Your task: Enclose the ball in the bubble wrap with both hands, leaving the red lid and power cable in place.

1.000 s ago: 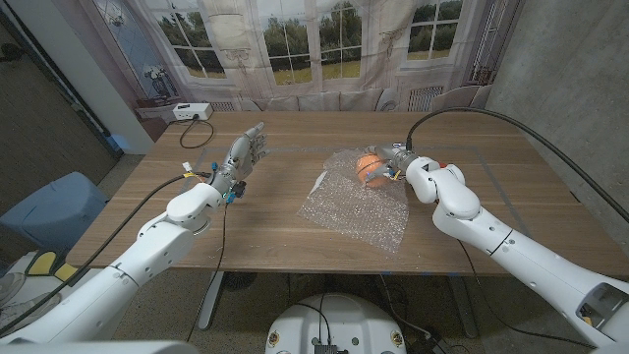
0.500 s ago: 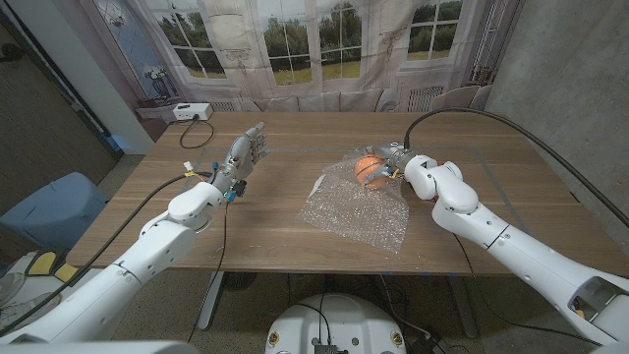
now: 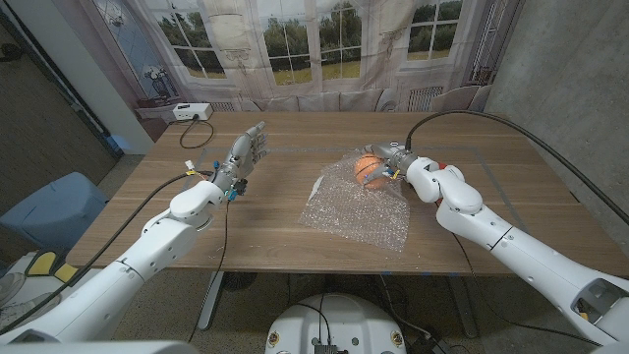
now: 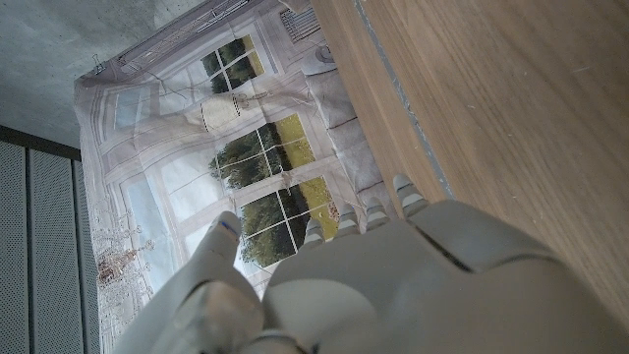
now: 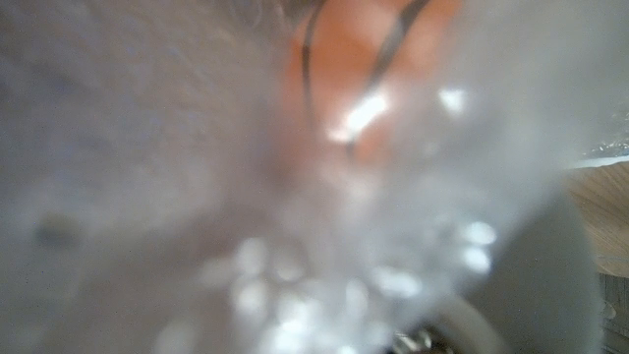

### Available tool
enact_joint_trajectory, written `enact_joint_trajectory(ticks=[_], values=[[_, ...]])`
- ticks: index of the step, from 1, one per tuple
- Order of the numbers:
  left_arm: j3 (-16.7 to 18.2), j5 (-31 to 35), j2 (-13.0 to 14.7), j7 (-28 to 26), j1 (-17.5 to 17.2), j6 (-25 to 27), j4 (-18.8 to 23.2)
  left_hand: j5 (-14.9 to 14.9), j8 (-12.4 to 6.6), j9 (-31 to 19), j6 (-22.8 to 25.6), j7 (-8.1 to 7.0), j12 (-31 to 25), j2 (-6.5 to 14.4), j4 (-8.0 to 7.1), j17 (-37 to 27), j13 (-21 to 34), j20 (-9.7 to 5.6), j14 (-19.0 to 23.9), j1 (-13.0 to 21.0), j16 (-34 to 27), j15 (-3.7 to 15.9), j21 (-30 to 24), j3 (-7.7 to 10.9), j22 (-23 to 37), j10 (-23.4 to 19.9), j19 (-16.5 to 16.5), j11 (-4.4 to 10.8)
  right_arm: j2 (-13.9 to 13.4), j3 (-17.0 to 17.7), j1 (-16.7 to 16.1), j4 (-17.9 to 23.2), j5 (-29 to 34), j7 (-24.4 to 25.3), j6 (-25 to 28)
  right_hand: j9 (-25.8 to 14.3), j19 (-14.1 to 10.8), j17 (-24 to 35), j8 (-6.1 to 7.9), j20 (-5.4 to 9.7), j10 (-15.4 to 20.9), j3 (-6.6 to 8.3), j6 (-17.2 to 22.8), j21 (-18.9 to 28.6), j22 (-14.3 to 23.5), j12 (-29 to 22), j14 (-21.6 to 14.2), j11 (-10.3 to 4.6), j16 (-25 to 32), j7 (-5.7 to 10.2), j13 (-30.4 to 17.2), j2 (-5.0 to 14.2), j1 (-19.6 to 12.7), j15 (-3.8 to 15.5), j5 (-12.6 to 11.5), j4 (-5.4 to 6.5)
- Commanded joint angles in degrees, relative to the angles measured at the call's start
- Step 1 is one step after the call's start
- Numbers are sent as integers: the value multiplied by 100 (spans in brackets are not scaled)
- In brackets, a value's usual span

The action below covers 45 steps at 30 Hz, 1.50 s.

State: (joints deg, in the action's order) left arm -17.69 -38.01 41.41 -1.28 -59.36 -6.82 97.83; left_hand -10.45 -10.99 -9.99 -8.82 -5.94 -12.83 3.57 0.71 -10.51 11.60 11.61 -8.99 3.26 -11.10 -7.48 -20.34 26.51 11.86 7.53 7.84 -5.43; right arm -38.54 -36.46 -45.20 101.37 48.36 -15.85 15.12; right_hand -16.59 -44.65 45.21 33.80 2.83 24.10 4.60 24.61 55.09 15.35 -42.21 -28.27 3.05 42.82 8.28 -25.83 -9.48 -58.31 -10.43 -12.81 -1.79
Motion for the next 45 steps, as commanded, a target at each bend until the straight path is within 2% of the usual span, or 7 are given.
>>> enact_joint_trajectory(ticks=[1,4,12,27,31,35,45], values=[[-106,93,-18,71,141,30,-76,-25,20,-26,-3,33,-2,36,-28,-7,9,-365,222,-24,-65,26,-54,26,4,9,-180,-18,3,383,-157,113,-251,1122,-459,-2,-146,72,37,565,2849,705,2493,97,18,-51,-3646,-419,29,-596,-19,1869,-1861,2329,26,-638],[-127,142,9,27,159,102,-11,-20,8,-26,42,76,-36,40,-6,-3,7,-548,560,10,-147,84,-114,36,-7,-92,-376,-34,43,435,-158,103,-287,1310,-534,5,-138,107,34,560,2864,704,2505,141,21,-57,-3655,-432,26,-596,-30,1861,-1870,2329,31,-634],[-7,365,120,-666,-11,517,604,31,-114,-29,741,244,-265,57,371,16,-7,-458,1770,433,-308,355,-490,236,1,-973,-1424,47,155,498,-137,0,-319,1837,-778,19,-114,171,21,557,2875,704,2509,223,24,-44,-3661,-421,12,-612,-25,1850,-1879,2324,38,-622],[-39,332,107,-465,-26,452,692,23,-115,-33,1032,312,-272,148,445,14,-8,-440,2036,517,-269,417,-687,324,24,-1209,-1902,-16,183,597,-106,-138,-315,2517,-1272,52,-130,391,-8,698,2914,695,2573,480,32,-45,-3726,-304,33,-682,-67,1774,-1982,2341,50,-655],[-96,340,211,-374,67,688,819,-5,-239,-41,2016,443,-389,26,697,42,-17,-348,2814,701,-274,681,-1131,429,-34,-2015,-3165,217,255,588,-55,-169,-239,2680,-1311,60,-97,456,-26,704,2908,691,2572,546,36,-45,-3721,-314,30,-675,-95,1770,-1999,2339,51,-647],[-168,92,196,159,231,601,678,-46,-338,-48,3026,659,-530,102,847,54,-27,-511,3648,1036,-293,785,-1270,688,-77,-2993,-3722,326,367,551,36,-232,-150,2869,-1357,68,-88,514,-37,704,2925,687,2587,612,38,-33,-3723,-344,30,-674,-88,1770,-2010,2337,52,-639],[-339,-166,30,1356,584,-176,156,-109,-539,-72,4634,808,-667,520,853,46,-18,-775,4684,1722,-276,1000,-1264,1376,-46,-4340,-3629,558,648,385,294,-448,-58,3106,-1490,83,-60,644,-61,700,2960,674,2615,750,30,-4,-3740,-341,34,-670,-67,1761,-2024,2333,55,-620]])
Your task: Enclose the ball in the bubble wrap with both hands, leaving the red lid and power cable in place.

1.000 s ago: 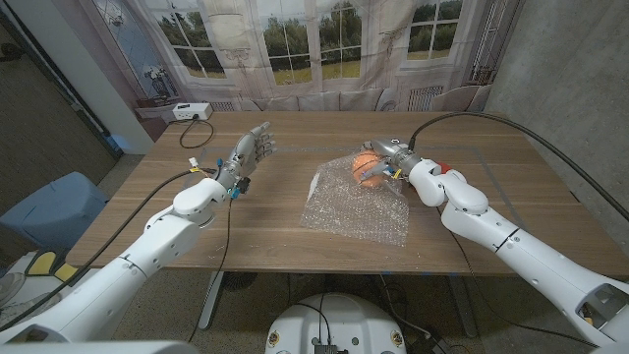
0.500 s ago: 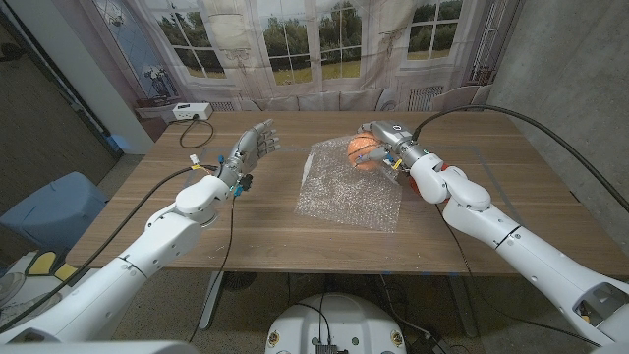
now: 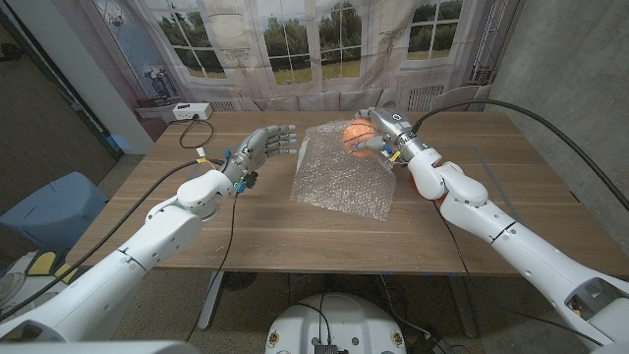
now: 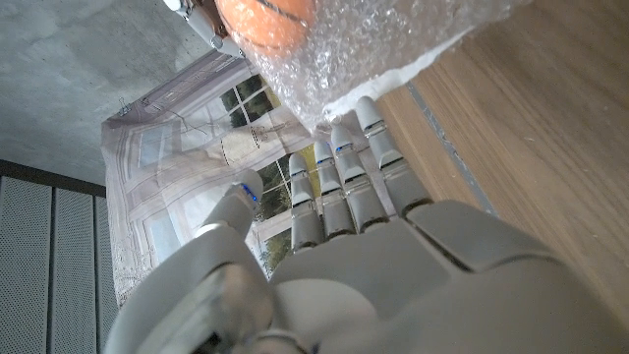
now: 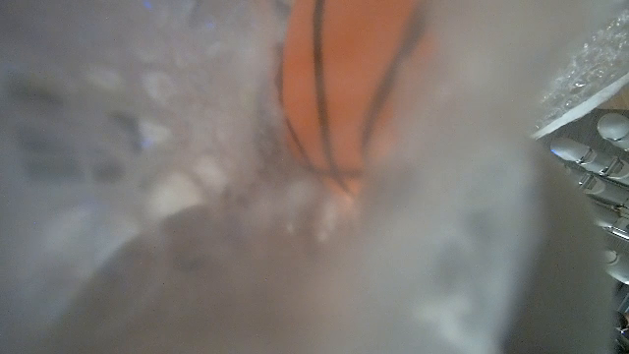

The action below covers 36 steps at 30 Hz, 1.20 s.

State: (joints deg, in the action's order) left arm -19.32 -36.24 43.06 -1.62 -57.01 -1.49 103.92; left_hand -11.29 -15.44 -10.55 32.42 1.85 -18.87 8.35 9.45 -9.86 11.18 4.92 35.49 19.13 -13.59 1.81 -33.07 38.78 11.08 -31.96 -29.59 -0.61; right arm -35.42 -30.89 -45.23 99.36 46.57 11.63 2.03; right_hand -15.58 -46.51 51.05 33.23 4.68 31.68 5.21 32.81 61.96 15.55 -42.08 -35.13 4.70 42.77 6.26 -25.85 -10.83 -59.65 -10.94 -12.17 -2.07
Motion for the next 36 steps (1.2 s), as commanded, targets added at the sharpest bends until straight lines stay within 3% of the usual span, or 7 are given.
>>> enact_joint_trajectory(ticks=[1,6,17,22,30,34,36], values=[[-192,-373,-206,1520,379,-871,-558,-23,-147,-21,734,42,-59,65,-13,-31,24,-161,299,194,-35,98,18,183,35,-461,159,50,356,-181,315,-262,97,368,-218,-17,110,77,-6,511,2215,612,1804,88,8,-14,-3056,-501,39,-469,-60,1893,-1894,2385,-8,-591],[-276,-424,-350,1937,510,-1262,-856,-15,-200,-24,1071,54,-100,59,-11,-42,28,-290,479,272,-67,117,-14,218,41,-742,128,32,429,-215,350,-250,99,508,-322,-10,145,136,-20,511,2214,605,1812,147,-2,3,-3053,-509,30,-480,-58,1889,-1896,2380,-7,-581],[-905,-494,-35,2989,1297,-95,-1031,-23,374,-38,278,305,391,-136,-119,-19,26,-420,635,89,103,127,-456,202,31,-200,-880,-196,617,-213,461,-151,148,949,-603,3,182,271,-55,522,2229,594,1825,289,-37,21,-3069,-511,18,-483,-77,1881,-1899,2379,-4,-563],[-1094,-468,9,3295,1548,235,-1107,-26,428,-47,157,452,466,-153,-157,-20,27,-397,535,12,179,25,-546,192,26,-162,-1082,-364,715,-221,533,-165,163,1106,-721,7,197,335,-69,517,2258,590,1837,356,-58,28,-3077,-502,11,-481,-77,1877,-1904,2379,-3,-558],[-1224,-380,81,3350,1712,601,-1076,-35,447,-51,102,497,521,-145,-175,-21,27,-353,462,-24,220,-54,-543,199,22,-105,-1057,-450,860,-279,646,-290,63,1425,-1167,12,214,394,-86,519,2269,588,1850,439,-88,42,-3077,-505,-14,-494,-83,1875,-1910,2378,-2,-553],[-1240,-237,176,3154,1701,760,-939,-55,493,-54,-66,503,619,-92,-206,-27,31,-246,235,-68,299,-150,-457,231,16,37,-807,-462,879,-229,667,-336,-173,1479,-1486,16,226,432,-99,522,2282,585,1859,494,-112,53,-3079,-502,-33,-491,-82,1872,-1910,2378,0,-548],[-1220,-192,219,3024,1666,828,-866,-79,523,-53,-284,483,717,-42,-213,-27,37,-70,-72,-90,354,-227,-298,282,4,228,-385,-427,875,-181,657,-349,-357,1445,-1662,17,241,443,-105,528,2278,585,1862,516,-124,55,-3079,-500,-46,-495,-95,1871,-1913,2379,0,-547]])
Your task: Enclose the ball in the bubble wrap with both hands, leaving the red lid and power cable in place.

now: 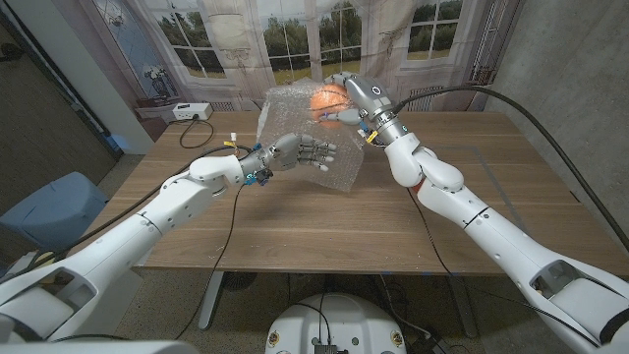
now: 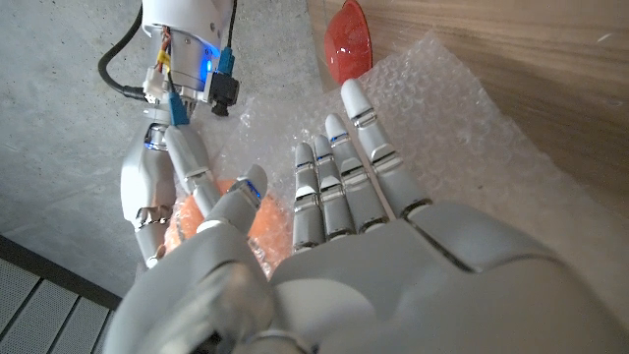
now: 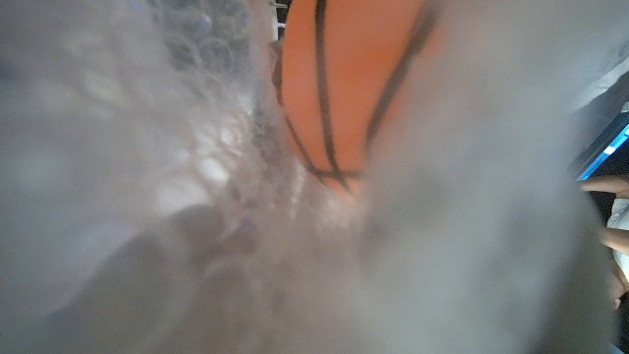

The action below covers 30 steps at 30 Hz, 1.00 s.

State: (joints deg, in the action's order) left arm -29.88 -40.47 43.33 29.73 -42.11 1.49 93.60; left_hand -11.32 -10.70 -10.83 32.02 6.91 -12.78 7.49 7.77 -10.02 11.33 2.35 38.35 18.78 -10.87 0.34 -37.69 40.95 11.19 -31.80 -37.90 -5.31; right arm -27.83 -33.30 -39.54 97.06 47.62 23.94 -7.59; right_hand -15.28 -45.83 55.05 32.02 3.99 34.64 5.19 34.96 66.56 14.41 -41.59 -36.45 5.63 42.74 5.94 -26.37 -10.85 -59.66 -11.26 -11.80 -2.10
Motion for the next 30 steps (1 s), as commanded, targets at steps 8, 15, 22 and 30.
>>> enact_joint_trajectory(ticks=[8,15,22,30], values=[[46,321,138,-893,-132,470,297,-105,121,11,-1646,-315,231,338,-12,-38,36,394,-1694,207,111,-289,681,255,-10,1052,1784,214,6,251,19,-186,-1000,-77,-1243,-9,224,79,-12,620,1965,584,1637,124,-53,23,-2950,-603,-86,-462,-67,1867,-1918,2411,-36,-542],[112,380,-30,-1207,-237,259,207,-96,97,27,-2104,-483,227,375,-21,-42,35,485,-2253,434,96,-272,854,244,2,1480,2258,328,-148,394,-17,-127,-1893,-1134,-1426,-6,259,112,-36,629,1951,580,1651,204,-106,44,-2931,-600,-147,-463,-91,1860,-1920,2413,-34,-537],[39,433,-153,-1099,-109,182,45,-88,66,31,-2208,-526,220,376,-70,-37,36,497,-2609,530,102,-262,965,211,8,1704,2562,316,-382,312,164,26,-2385,-2436,-1297,-5,428,132,-70,604,1910,574,1642,243,-165,72,-2895,-598,-231,-446,-128,1866,-1906,2409,-31,-516],[-17,457,-174,-953,19,237,-97,-54,60,31,-2327,-528,211,251,-96,-24,34,659,-2834,494,90,-322,1052,50,11,1895,2786,310,-569,180,306,6,-2571,-3253,-1320,-5,521,147,-89,576,1904,569,1652,285,-212,103,-2842,-595,-307,-433,-131,1880,-1879,2405,-30,-489]])
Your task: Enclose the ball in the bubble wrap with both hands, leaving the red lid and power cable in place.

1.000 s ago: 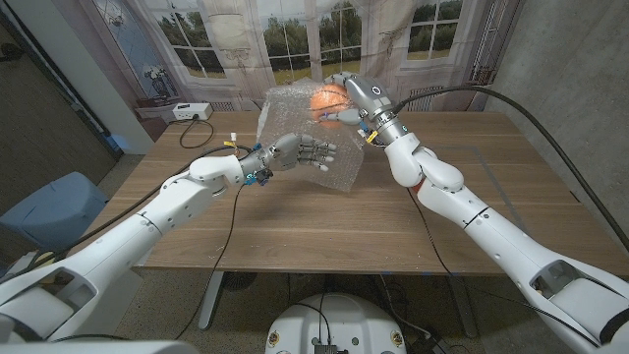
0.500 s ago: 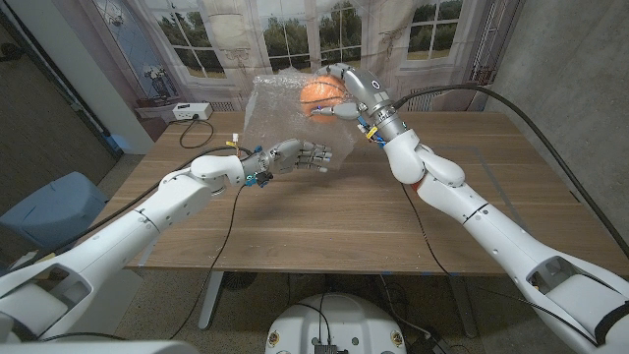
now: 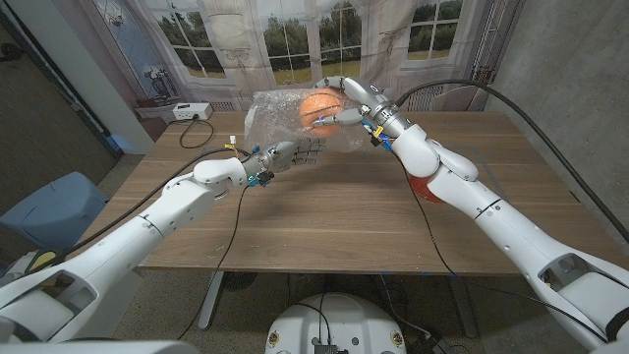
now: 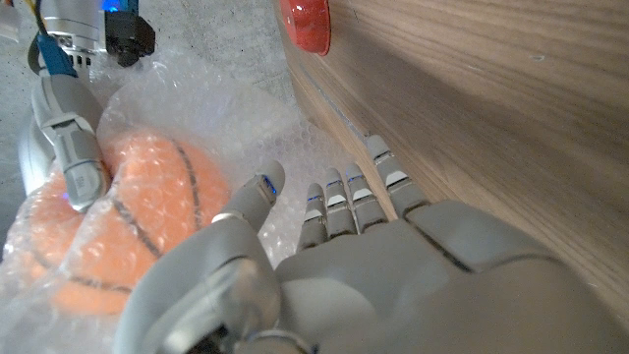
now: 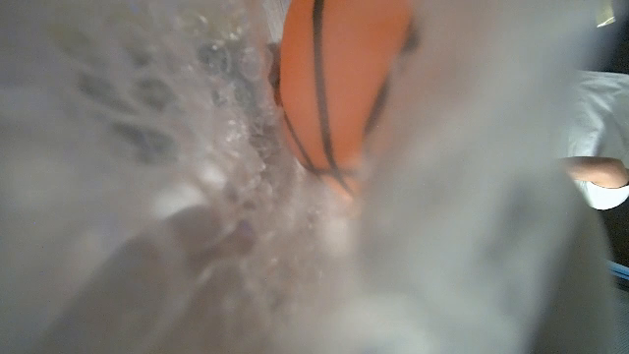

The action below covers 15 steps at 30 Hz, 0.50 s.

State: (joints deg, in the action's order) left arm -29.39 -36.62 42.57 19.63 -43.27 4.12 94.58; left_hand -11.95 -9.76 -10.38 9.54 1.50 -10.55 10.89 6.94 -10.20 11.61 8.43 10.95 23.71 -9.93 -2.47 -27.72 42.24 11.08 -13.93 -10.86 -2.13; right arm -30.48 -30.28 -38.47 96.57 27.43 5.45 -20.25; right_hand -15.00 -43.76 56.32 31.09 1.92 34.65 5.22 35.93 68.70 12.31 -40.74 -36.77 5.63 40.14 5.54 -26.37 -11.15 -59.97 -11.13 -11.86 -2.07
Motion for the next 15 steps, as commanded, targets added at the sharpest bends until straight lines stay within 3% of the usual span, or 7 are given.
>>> enact_joint_trajectory(ticks=[1,6,9,15], values=[[-77,92,-99,70,152,-30,-211,9,-36,-14,-84,8,-10,-89,-14,-4,5,59,-112,1,-2,-50,61,-87,22,127,97,-1,-316,-135,216,41,-568,-1468,-70,-33,331,27,3,781,1907,566,1560,71,-7,18,-2812,-600,-48,-386,-135,1910,-1846,2392,-25,-490],[-154,169,-95,249,308,11,-318,25,-36,-11,-202,-45,-11,-305,57,24,-3,50,-295,-77,9,-94,147,-283,15,316,279,42,-397,-176,327,-14,-566,-1810,24,-36,499,38,-9,785,1911,555,1567,62,-45,33,-2761,-607,-113,-340,-150,1906,-1817,2389,-25,-468],[-182,210,-109,299,369,20,-376,43,-43,-10,-267,-89,-27,-437,78,24,-7,129,-406,-164,4,-186,220,-430,12,406,430,51,-423,-178,356,-64,-551,-1893,69,-41,534,51,-11,787,1904,550,1568,66,-58,42,-2749,-623,-129,-329,-156,1902,-1808,2387,-26,-463],[-269,348,-130,468,562,29,-562,106,-43,-11,-481,-167,-37,-706,49,1,-6,308,-653,-461,-17,-407,456,-787,16,692,912,-124,-511,-200,386,-136,-386,-1948,84,-52,617,79,-12,785,1909,543,1583,79,-91,63,-2710,-631,-177,-300,-164,1894,-1793,2387,-31,-454]])
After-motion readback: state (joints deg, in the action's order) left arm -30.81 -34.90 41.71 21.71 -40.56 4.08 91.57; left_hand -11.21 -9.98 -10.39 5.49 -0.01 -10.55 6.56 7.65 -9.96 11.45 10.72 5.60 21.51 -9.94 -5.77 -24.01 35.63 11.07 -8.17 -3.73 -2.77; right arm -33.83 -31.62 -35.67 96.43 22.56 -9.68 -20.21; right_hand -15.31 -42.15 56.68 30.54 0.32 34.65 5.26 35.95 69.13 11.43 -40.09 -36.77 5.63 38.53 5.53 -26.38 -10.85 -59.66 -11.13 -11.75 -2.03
